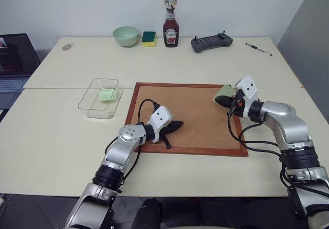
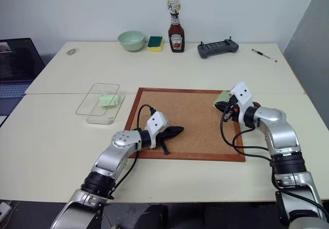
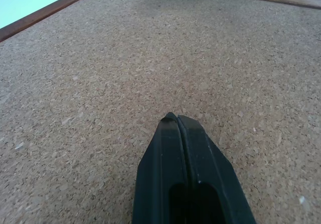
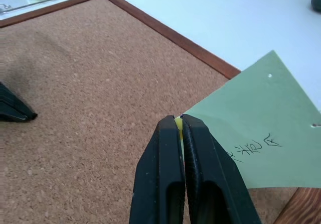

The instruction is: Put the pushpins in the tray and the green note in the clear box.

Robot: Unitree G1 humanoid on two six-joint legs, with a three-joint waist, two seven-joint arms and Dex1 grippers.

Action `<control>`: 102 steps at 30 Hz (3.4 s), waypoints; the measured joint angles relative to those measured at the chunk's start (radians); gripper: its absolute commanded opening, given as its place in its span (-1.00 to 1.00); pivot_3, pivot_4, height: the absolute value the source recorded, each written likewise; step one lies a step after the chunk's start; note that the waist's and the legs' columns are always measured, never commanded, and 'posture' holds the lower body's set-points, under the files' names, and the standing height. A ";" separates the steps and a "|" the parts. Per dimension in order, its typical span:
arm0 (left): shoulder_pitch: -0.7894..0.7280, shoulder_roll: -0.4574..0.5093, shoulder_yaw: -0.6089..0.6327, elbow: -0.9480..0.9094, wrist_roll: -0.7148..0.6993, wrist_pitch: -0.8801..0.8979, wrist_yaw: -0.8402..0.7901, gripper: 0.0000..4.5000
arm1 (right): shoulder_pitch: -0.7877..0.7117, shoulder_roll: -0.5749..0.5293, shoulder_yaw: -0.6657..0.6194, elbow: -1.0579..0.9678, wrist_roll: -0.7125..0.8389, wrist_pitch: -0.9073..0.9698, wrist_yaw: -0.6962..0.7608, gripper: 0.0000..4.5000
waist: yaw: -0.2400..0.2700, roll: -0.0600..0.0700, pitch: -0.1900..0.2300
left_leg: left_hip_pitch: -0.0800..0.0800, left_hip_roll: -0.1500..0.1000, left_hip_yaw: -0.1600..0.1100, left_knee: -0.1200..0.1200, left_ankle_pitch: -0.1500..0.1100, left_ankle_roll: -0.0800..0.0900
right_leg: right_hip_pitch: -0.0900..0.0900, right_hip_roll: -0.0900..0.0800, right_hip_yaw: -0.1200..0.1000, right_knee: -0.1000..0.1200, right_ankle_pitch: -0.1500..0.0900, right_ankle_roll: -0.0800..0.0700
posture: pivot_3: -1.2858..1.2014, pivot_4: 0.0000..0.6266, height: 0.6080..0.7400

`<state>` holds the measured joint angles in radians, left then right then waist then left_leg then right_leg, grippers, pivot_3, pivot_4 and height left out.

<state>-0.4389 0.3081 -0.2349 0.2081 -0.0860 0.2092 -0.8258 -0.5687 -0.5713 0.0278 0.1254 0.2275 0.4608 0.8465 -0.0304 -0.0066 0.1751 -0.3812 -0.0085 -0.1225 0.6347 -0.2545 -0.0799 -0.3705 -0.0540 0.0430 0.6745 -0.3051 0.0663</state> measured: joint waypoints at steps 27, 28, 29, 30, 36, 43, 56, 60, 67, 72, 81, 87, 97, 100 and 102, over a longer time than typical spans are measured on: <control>-0.170 -0.053 0.067 -0.102 -0.177 0.197 -0.058 0.76 | 0.076 -0.052 0.173 -0.234 -0.108 -0.103 0.075 -1.00 | -0.002 -0.007 0.004 | -0.004 0.001 0.000 0.000 0.000 0.000 | -0.003 0.001 -0.001 0.000 0.000 0.000 | 0.03 -0.52 1.00; -0.180 -0.062 0.067 -0.092 -0.177 0.196 -0.058 0.76 | 0.078 -0.052 0.182 -0.246 -0.108 -0.103 0.077 -1.00 | -0.002 -0.007 0.004 | -0.004 0.000 0.000 0.000 0.000 0.000 | -0.003 0.000 0.000 0.000 0.000 0.000 | 0.03 -0.52 1.00; -0.185 -0.070 0.066 -0.081 -0.177 0.192 -0.057 0.76 | 0.081 -0.052 0.187 -0.251 -0.109 -0.103 0.077 -1.00 | -0.002 -0.007 0.004 | -0.004 0.000 0.000 0.000 0.000 0.000 | -0.003 0.000 0.000 0.000 0.000 0.000 | 0.03 -0.52 1.00; -0.186 -0.077 0.065 -0.073 -0.176 0.190 -0.056 0.76 | 0.082 -0.052 0.190 -0.254 -0.110 -0.103 0.077 -1.00 | -0.002 -0.007 0.004 | -0.004 0.001 0.000 0.000 0.000 0.000 | -0.004 0.000 0.000 0.000 0.000 0.000 | 0.03 -0.52 1.00; -0.225 -0.113 0.064 0.006 -0.158 0.148 -0.035 0.76 | 0.086 -0.052 0.192 -0.273 -0.115 -0.103 0.077 -1.00 | -0.002 -0.008 0.005 | -0.004 0.000 0.000 0.000 0.000 0.000 | -0.004 0.000 0.000 0.000 0.000 0.000 | 0.03 -0.52 1.00; -0.274 -0.134 0.043 0.086 -0.135 0.106 -0.048 0.47 | 0.103 -0.052 0.194 -0.288 -0.123 -0.100 0.077 -1.00 | -0.002 -0.009 0.005 | -0.004 0.000 0.000 0.000 0.000 0.000 | -0.004 0.000 -0.001 0.000 0.000 0.000 | 0.03 -0.52 1.00; -0.332 -0.124 -0.018 0.179 -0.089 0.042 -0.168 -0.64 | 0.108 -0.051 0.212 -0.289 -0.129 -0.098 0.089 -1.00 | -0.002 -0.009 0.005 | -0.004 0.000 0.000 0.000 0.000 0.000 | -0.004 0.000 -0.001 0.000 0.000 0.000 | 0.03 -0.52 1.00; -0.331 -0.121 -0.031 0.188 -0.077 0.042 -0.177 -0.99 | 0.108 -0.050 0.213 -0.289 -0.130 -0.098 0.088 -1.00 | -0.002 -0.009 0.006 | -0.004 0.000 -0.001 0.000 0.000 0.000 | -0.004 0.001 -0.001 0.000 0.000 0.000 | 0.03 -0.52 1.00; -0.315 -0.112 -0.030 0.189 -0.068 0.055 -0.165 -0.99 | 0.108 -0.050 0.213 -0.289 -0.129 -0.106 0.088 -1.00 | -0.003 -0.009 0.006 | -0.004 0.000 0.000 0.001 0.000 0.000 | -0.004 0.000 -0.001 0.000 0.000 0.000 | 0.03 -0.52 1.00; -0.286 -0.110 -0.015 0.189 -0.067 0.085 -0.114 -0.99 | 0.107 -0.051 0.183 -0.303 -0.127 -0.145 0.073 -1.00 | -0.003 -0.009 0.006 | -0.004 0.000 -0.001 0.001 0.000 0.000 | -0.004 0.001 -0.001 0.000 0.000 0.000 | 0.03 -0.52 1.00; -0.260 -0.116 0.052 0.190 -0.064 0.089 0.034 -0.99 | 0.107 -0.039 0.122 -0.324 -0.090 -0.161 0.051 -1.00 | -0.002 -0.009 0.006 | -0.004 0.000 -0.001 0.001 0.000 0.000 | -0.004 0.000 -0.001 0.000 0.000 0.000 | 0.03 -0.52 1.00; -0.244 -0.140 0.088 0.165 -0.074 0.086 0.090 -0.99 | 0.114 -0.030 0.063 -0.331 -0.054 -0.120 0.008 -1.00 | -0.001 -0.009 0.006 | -0.004 0.000 -0.001 0.001 0.000 0.000 | -0.004 0.000 -0.001 0.000 0.000 0.000 | 0.03 -0.52 1.00; -0.144 -0.133 0.164 -0.145 -0.189 0.245 0.150 -0.99 | 0.152 -0.126 -0.066 -0.138 -0.117 -0.014 -0.147 -1.00 | -0.003 -0.009 0.006 | -0.004 0.000 0.001 0.001 0.000 0.000 | -0.004 0.000 0.001 0.001 0.000 0.000 | 0.03 -0.52 1.00; -0.115 -0.117 0.162 -0.197 -0.190 0.272 0.162 -0.99 | 0.150 -0.161 -0.066 -0.019 -0.172 -0.045 -0.192 -1.00 | -0.002 -0.009 0.006 | -0.004 0.000 0.001 0.001 0.000 0.000 | -0.004 0.000 0.001 0.001 0.000 0.000 | 0.03 -0.52 1.00; -0.115 -0.115 0.162 -0.209 -0.192 0.279 0.165 -0.99 | 0.146 -0.166 -0.064 0.023 -0.191 -0.060 -0.204 -1.00 | -0.002 -0.009 0.006 | -0.003 0.000 0.001 0.001 0.000 0.000 | -0.004 0.000 0.001 0.001 0.000 0.000 | 0.03 -0.52 1.00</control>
<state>-0.5541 0.1930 -0.0725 -0.0006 -0.2778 0.4883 -0.6611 -0.4224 -0.7369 -0.0366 0.1483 0.0368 0.4012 0.6421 -0.0327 -0.0157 0.1807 -0.3847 -0.0082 -0.1213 0.6359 -0.2544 -0.0801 -0.3744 -0.0538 0.0442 0.6757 -0.3049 0.0665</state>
